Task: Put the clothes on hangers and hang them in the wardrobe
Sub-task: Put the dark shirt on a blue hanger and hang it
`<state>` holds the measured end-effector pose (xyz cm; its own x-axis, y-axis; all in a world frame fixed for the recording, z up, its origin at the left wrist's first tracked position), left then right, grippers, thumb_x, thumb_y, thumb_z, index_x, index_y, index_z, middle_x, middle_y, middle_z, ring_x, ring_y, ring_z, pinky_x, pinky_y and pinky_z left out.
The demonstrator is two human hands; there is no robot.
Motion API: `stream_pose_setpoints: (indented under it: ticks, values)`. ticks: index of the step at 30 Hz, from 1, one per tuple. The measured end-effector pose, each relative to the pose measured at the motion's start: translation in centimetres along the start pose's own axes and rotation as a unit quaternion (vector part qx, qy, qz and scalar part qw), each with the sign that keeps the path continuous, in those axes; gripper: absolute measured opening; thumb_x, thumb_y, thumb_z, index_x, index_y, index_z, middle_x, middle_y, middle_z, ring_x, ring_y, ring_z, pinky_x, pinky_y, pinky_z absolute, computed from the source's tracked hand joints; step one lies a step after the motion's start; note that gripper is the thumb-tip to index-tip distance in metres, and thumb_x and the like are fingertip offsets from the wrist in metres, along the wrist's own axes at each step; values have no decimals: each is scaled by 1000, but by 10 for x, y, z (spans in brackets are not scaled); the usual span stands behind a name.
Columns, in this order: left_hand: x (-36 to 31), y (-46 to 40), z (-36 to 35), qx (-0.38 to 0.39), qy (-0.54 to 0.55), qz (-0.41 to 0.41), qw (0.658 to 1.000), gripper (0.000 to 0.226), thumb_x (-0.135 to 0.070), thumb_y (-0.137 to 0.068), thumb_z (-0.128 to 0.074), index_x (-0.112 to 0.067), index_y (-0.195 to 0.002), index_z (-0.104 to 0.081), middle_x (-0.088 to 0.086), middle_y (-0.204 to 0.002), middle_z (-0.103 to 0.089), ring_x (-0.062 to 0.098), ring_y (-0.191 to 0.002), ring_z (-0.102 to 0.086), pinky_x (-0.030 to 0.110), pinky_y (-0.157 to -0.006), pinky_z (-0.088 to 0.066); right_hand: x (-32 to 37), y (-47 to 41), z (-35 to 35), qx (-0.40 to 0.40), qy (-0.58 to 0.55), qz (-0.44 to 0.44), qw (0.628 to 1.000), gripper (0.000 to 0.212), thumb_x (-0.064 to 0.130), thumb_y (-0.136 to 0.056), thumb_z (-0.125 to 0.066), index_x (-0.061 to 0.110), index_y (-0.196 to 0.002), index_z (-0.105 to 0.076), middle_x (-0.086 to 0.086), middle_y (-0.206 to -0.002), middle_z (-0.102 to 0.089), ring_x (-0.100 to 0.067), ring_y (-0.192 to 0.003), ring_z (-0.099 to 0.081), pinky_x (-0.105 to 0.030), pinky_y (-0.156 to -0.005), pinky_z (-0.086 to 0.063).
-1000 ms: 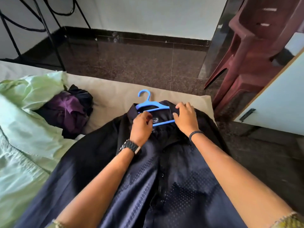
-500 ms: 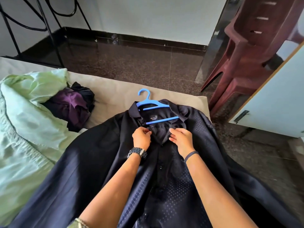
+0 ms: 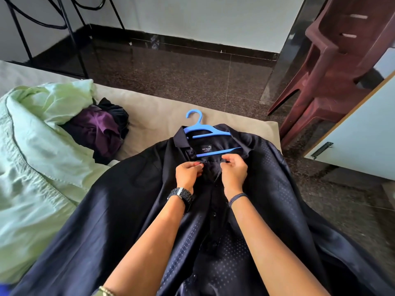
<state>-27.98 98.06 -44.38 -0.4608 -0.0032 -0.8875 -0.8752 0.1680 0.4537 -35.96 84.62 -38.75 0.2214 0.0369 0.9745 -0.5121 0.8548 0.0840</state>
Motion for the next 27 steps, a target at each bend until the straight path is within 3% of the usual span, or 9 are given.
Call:
stream_pose_setpoints:
  ticks: [3,6,8,11,14,17,21,23,27]
  values:
    - [1,1,4,23,73,29,997,12,5,-85,-63,-6,-81,-65,5,-71,-62,11,-60,-58,16,-57,-51,15,11,-17,64,158,217,961,33,-18,-72,-47,8,-83,-63,3,-84,-58,-11,-71,-51,-11,-69,-37]
    - [2,1,6,45,99,36,993,11,5,-85,-63,-5,-86,-66,6,-73,-64,7,-56,-60,16,-59,-53,7,20,-36,150,238,299,912,32,-18,-75,-45,7,-90,-60,0,-90,-56,-10,-84,-46,-16,-77,-36]
    - [4,1,6,54,98,34,993,11,6,-85,-62,-4,-85,-67,7,-74,-64,7,-57,-61,16,-60,-53,-2,19,-38,170,236,273,917,31,-16,-77,-47,7,-95,-58,0,-93,-57,-8,-79,-47,-16,-75,-38]
    - [5,1,5,56,94,30,994,12,6,-85,-63,-5,-85,-67,7,-75,-65,10,-63,-61,17,-62,-53,-13,10,-31,145,118,112,976,30,-13,-79,-51,11,-97,-51,0,-93,-61,-7,-69,-54,-10,-65,-42]
    - [5,1,4,54,88,27,994,11,5,-83,-64,-5,-85,-68,6,-76,-66,12,-66,-62,17,-62,-53,-22,1,-31,163,27,-8,986,33,-13,-77,-58,11,-98,-50,-4,-96,-66,-10,-73,-58,-16,-71,-48]
    - [4,1,1,59,84,29,994,11,5,-83,-65,-6,-85,-69,6,-76,-66,13,-67,-62,18,-63,-53,-23,-2,-32,189,33,-15,981,31,-12,-78,-58,16,-90,-52,3,-90,-67,-11,-81,-62,-22,-77,-50]
    - [4,0,-1,60,85,29,994,11,4,-83,-65,-6,-84,-69,7,-76,-67,13,-67,-62,18,-62,-53,-22,0,-31,198,50,-16,979,30,-11,-79,-57,18,-85,-54,4,-88,-67,-3,-84,-62,-21,-80,-49]
    - [4,0,-1,57,80,27,995,10,4,-83,-65,-5,-85,-69,8,-77,-67,13,-67,-63,18,-62,-53,-19,2,-30,198,39,-14,979,24,-8,-82,-57,15,-88,-55,2,-89,-67,-6,-83,-62,-20,-76,-48]
    - [4,0,-2,47,74,21,996,9,4,-84,-65,-4,-83,-69,9,-77,-67,13,-65,-62,16,-61,-53,-21,10,-23,122,48,-9,991,16,5,-85,-64,12,-98,-57,-2,-93,-64,-13,-85,-62,-22,-77,-50]
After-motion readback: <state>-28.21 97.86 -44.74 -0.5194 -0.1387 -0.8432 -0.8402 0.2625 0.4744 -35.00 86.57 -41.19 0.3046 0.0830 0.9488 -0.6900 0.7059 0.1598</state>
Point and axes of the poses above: each hand's wrist, its own y-axis away from the middle knuckle, its own z-axis out of the back of the hand, x = y × z, the point moved 6 cm from there along -y, towards the middle knuckle
